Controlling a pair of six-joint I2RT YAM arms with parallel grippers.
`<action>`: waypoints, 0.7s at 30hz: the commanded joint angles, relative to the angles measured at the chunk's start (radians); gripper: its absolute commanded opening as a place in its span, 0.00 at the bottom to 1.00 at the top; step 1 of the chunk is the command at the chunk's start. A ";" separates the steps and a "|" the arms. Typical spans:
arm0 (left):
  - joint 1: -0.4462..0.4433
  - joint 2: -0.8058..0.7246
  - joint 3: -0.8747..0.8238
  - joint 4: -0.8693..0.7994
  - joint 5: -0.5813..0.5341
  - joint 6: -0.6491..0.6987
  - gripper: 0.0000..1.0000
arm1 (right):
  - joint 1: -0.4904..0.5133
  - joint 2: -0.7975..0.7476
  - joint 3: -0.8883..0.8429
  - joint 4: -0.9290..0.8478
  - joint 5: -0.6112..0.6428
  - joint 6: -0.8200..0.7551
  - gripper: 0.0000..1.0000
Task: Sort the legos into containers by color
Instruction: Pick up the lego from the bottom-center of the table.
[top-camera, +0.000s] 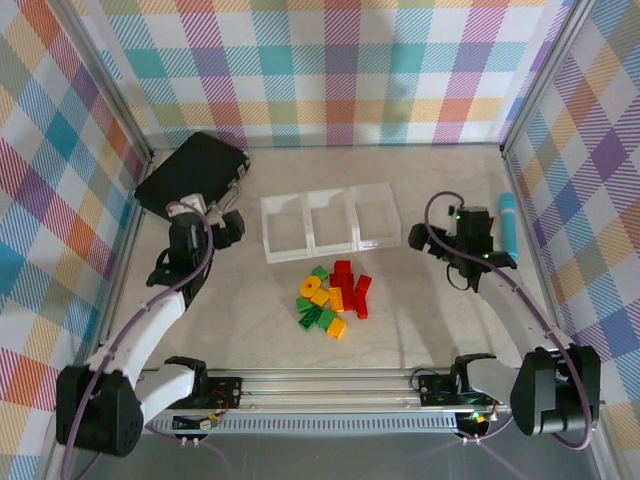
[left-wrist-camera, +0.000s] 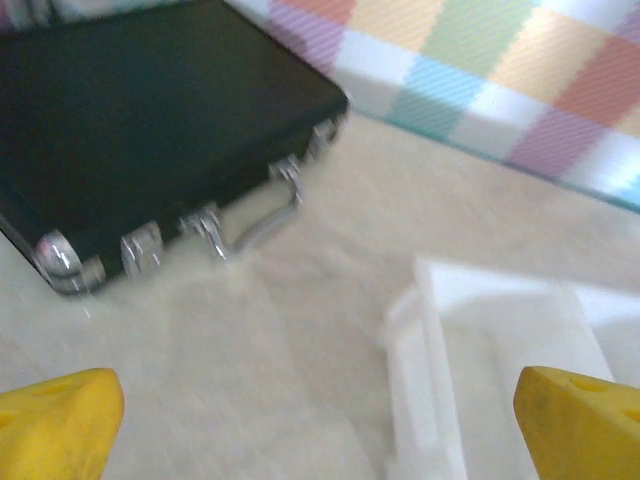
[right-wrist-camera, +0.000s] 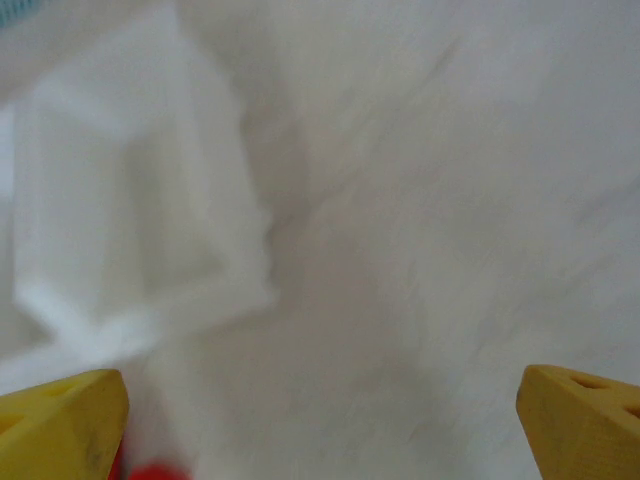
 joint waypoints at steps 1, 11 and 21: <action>-0.031 -0.129 -0.086 -0.141 0.118 -0.102 1.00 | 0.113 -0.056 0.031 -0.291 -0.083 0.081 1.00; -0.141 -0.407 -0.176 -0.336 0.061 -0.140 1.00 | 0.519 -0.032 0.033 -0.468 0.026 0.210 0.92; -0.143 -0.394 -0.182 -0.350 0.082 -0.159 1.00 | 0.618 0.192 0.133 -0.445 0.073 0.164 0.82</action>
